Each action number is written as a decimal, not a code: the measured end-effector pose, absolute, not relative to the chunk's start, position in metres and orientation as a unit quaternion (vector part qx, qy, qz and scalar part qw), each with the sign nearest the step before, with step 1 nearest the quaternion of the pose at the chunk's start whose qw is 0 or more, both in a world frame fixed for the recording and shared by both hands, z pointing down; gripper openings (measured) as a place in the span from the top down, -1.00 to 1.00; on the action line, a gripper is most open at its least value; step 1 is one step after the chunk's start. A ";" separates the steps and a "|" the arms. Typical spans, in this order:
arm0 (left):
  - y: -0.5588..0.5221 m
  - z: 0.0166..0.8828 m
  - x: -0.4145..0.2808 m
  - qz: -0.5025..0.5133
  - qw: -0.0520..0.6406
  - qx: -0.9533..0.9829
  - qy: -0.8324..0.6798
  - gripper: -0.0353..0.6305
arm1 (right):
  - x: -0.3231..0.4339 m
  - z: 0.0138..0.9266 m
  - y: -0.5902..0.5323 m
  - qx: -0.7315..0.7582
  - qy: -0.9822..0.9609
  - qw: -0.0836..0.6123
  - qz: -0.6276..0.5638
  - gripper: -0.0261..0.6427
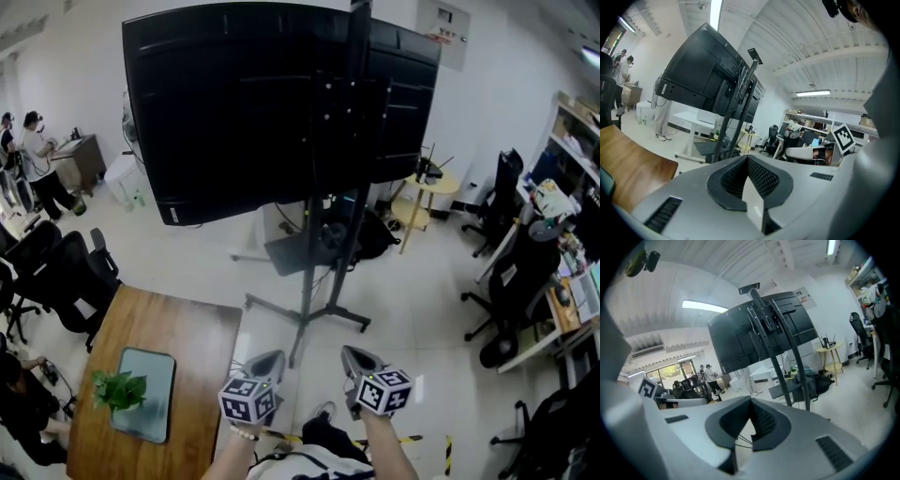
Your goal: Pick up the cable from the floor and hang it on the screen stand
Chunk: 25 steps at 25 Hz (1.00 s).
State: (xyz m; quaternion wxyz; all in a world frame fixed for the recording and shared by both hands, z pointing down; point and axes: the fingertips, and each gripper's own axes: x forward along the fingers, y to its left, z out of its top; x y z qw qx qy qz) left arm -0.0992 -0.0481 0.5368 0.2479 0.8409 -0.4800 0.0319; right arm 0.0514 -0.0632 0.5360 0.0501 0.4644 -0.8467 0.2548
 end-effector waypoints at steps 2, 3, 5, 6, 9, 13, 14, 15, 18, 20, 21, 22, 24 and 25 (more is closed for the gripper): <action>-0.050 0.530 -0.096 0.027 0.244 0.840 -0.484 0.89 | 0.059 0.526 -0.068 0.470 -0.847 0.043 0.247 0.92; -0.050 0.528 -0.095 0.027 0.242 0.840 -0.484 0.89 | 0.060 0.522 -0.070 0.471 -0.847 0.041 0.243 0.92; -0.051 0.525 -0.093 0.033 0.236 0.840 -0.487 0.89 | 0.060 0.518 -0.074 0.469 -0.849 0.042 0.239 0.92; -0.051 0.524 -0.093 0.034 0.233 0.839 -0.491 0.89 | 0.060 0.517 -0.075 0.468 -0.850 0.043 0.238 0.92; -0.055 0.524 -0.097 0.033 0.232 0.831 -0.504 0.89 | 0.057 0.517 -0.076 0.462 -0.855 0.051 0.230 0.92; -0.059 0.525 -0.094 0.032 0.236 0.827 -0.510 0.89 | 0.059 0.516 -0.075 0.459 -0.858 0.058 0.224 0.92; -0.059 0.525 -0.092 0.033 0.236 0.827 -0.509 0.89 | 0.061 0.516 -0.074 0.460 -0.858 0.060 0.222 0.92; -0.059 0.526 -0.089 0.034 0.237 0.827 -0.508 0.89 | 0.063 0.516 -0.073 0.461 -0.857 0.062 0.221 0.92; -0.058 0.529 -0.081 0.036 0.239 0.829 -0.505 0.89 | 0.069 0.519 -0.071 0.463 -0.855 0.064 0.224 0.92; -0.057 0.530 -0.077 0.036 0.241 0.829 -0.503 0.89 | 0.072 0.523 -0.070 0.463 -0.854 0.065 0.228 0.92; -0.056 0.530 -0.076 0.036 0.242 0.829 -0.503 0.89 | 0.073 0.524 -0.069 0.463 -0.854 0.065 0.229 0.92; -0.056 0.530 -0.075 0.037 0.241 0.829 -0.502 0.89 | 0.074 0.524 -0.069 0.463 -0.854 0.064 0.230 0.92; -0.058 0.527 -0.073 0.038 0.239 0.830 -0.503 0.89 | 0.076 0.523 -0.069 0.464 -0.853 0.064 0.229 0.92; -0.059 0.526 -0.072 0.038 0.237 0.830 -0.504 0.89 | 0.077 0.522 -0.070 0.464 -0.854 0.064 0.228 0.92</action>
